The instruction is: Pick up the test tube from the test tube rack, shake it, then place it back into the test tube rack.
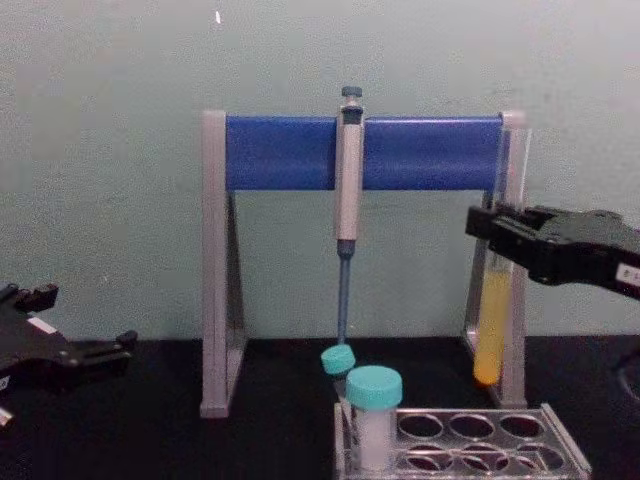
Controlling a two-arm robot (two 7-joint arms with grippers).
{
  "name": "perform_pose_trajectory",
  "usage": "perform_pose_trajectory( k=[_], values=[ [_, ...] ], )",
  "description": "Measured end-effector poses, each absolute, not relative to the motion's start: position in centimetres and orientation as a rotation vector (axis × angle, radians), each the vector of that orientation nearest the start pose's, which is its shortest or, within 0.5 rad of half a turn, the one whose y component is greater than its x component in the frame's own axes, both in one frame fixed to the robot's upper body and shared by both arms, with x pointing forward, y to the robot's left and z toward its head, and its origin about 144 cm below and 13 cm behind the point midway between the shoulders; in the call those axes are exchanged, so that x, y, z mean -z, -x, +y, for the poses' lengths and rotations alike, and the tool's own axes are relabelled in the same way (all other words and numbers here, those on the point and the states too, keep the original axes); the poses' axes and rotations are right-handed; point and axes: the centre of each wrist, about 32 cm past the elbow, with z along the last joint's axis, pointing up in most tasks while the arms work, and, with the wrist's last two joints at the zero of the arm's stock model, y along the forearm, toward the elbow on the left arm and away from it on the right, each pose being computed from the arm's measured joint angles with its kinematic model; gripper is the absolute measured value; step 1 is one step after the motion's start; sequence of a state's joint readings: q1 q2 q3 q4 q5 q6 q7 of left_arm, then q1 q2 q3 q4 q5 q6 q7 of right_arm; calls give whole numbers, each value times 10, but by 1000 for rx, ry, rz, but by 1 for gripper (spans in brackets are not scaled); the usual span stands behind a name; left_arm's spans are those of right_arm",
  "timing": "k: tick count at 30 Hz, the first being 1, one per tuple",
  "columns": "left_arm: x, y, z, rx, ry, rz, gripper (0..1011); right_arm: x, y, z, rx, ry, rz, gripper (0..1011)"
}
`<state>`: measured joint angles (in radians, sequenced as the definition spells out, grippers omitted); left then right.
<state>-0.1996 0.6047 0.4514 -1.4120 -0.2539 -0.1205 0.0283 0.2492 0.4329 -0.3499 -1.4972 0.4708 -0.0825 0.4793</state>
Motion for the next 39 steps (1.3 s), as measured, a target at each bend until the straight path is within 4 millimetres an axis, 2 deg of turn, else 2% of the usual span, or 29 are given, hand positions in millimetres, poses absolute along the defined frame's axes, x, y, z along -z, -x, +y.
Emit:
perform_pose_trajectory(
  k=[7, 14, 24, 32, 39],
  values=[
    [-1140, -489, 310, -1248, -304, -285, 1010, -1192, -502, -268, 831, -50, -110, 232],
    [-1140, -489, 310, -1248, -304, -285, 1009, -1194, -483, -274, 849, -37, -116, 232],
    [-1140, -489, 310, -1248, -304, -285, 1009, -1195, -461, -271, 803, -4, -104, 232],
    [-1140, -489, 310, -1248, -304, -285, 1010, -1194, -464, -261, 737, -17, -88, 232],
    [-1140, -489, 310, -1248, -304, -285, 1010, -1189, -482, -253, 711, -42, -67, 232]
  ],
)
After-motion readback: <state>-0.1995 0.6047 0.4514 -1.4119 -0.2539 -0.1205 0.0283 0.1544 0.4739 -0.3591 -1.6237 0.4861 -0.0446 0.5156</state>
